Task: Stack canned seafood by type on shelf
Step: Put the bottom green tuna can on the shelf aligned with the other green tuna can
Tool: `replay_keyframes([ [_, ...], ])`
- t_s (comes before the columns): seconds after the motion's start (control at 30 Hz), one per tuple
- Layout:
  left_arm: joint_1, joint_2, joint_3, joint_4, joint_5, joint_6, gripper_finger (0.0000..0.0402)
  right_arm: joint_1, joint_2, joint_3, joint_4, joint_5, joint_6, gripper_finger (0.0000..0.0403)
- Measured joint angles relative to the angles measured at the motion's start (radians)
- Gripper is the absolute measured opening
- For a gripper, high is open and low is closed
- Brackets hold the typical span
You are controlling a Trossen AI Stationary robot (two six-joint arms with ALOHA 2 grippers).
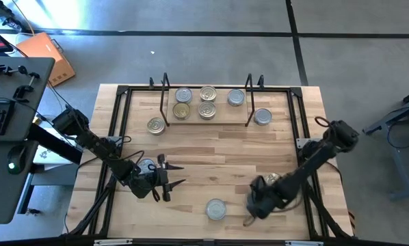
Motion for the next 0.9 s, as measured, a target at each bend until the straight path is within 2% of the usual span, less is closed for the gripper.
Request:
replay_keyframes([
  [0.27, 0.0, 0.0, 0.0, 0.0, 0.014, 0.0, 0.0207, -0.187, 0.004, -0.003, 0.008, 0.195, -0.219, 0.0],
  [0.43, 0.029, 0.0, 0.0, 0.0, 0.038, -0.039, 0.0207, -0.29, 0.005, -0.005, 0.062, 0.241, -0.411, 0.0],
  [0.63, 0.158, 0.0, 0.0, -0.007, 0.269, -0.103, 0.0207, -0.389, 0.006, -0.006, 0.147, 0.234, -0.577, 0.0],
  [0.73, 0.231, 0.0, 0.0, -0.009, 0.349, -0.104, 0.0207, -0.425, 0.007, -0.009, 0.191, 0.234, -0.654, 0.0],
  [0.9, 0.324, 0.0, 0.0, -0.007, 0.447, -0.059, 0.0207, -0.455, 0.004, -0.117, 0.518, 0.204, -0.758, 0.0],
])
